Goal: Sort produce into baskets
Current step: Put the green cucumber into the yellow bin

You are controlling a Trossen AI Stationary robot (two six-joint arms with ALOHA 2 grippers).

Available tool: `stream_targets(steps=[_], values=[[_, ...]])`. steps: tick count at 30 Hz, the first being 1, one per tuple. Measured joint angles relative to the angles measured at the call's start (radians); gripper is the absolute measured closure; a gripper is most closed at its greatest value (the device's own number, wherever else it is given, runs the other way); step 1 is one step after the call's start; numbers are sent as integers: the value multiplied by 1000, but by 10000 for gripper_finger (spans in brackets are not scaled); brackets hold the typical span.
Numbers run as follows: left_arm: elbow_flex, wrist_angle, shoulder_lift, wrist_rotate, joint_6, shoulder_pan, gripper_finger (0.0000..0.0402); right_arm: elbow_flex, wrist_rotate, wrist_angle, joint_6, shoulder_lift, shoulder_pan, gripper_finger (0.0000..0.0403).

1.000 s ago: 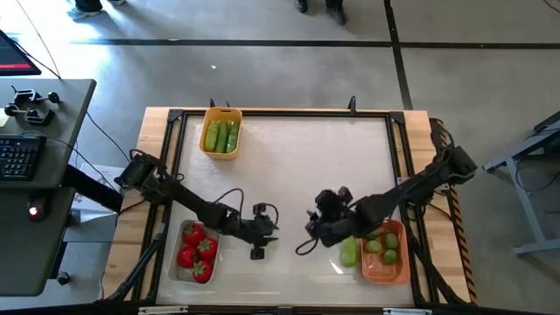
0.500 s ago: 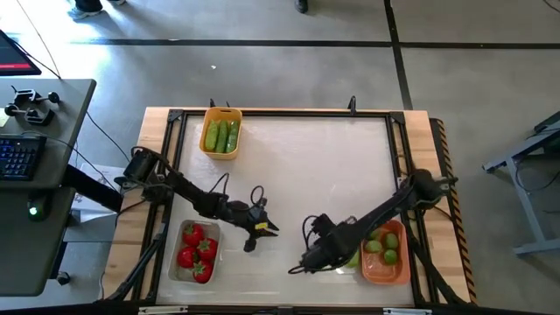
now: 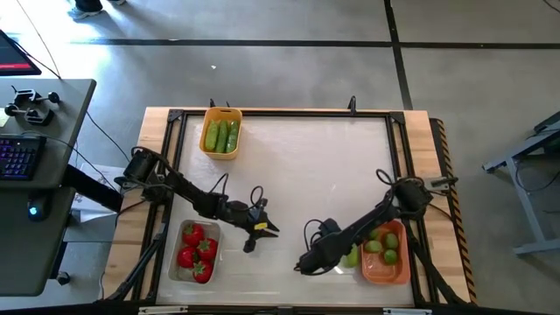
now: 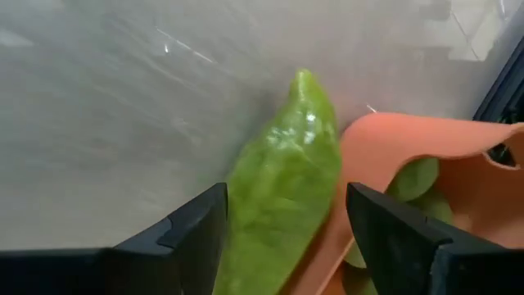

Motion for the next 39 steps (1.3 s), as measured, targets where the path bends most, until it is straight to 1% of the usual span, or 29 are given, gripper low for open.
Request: stream_targets(steps=[6,14,20,22,28,39], values=[[0,8,0,0,0,0,332,0,-12,24,1,16,0,162],[-22,22,0,-1,24,2,332,-1,-7,35,51,16,7,162],[-82,148,0,7,23,28,332,-1,-8,-10,44,17,12,162],[-87,169,0,26,23,37,332,1,-8,-37,44,17,12,162],[-94,187,0,42,7,40,332,2,-9,-35,48,16,12,162],[-93,187,0,53,7,40,332,-61,-78,53,18,14,20,168]])
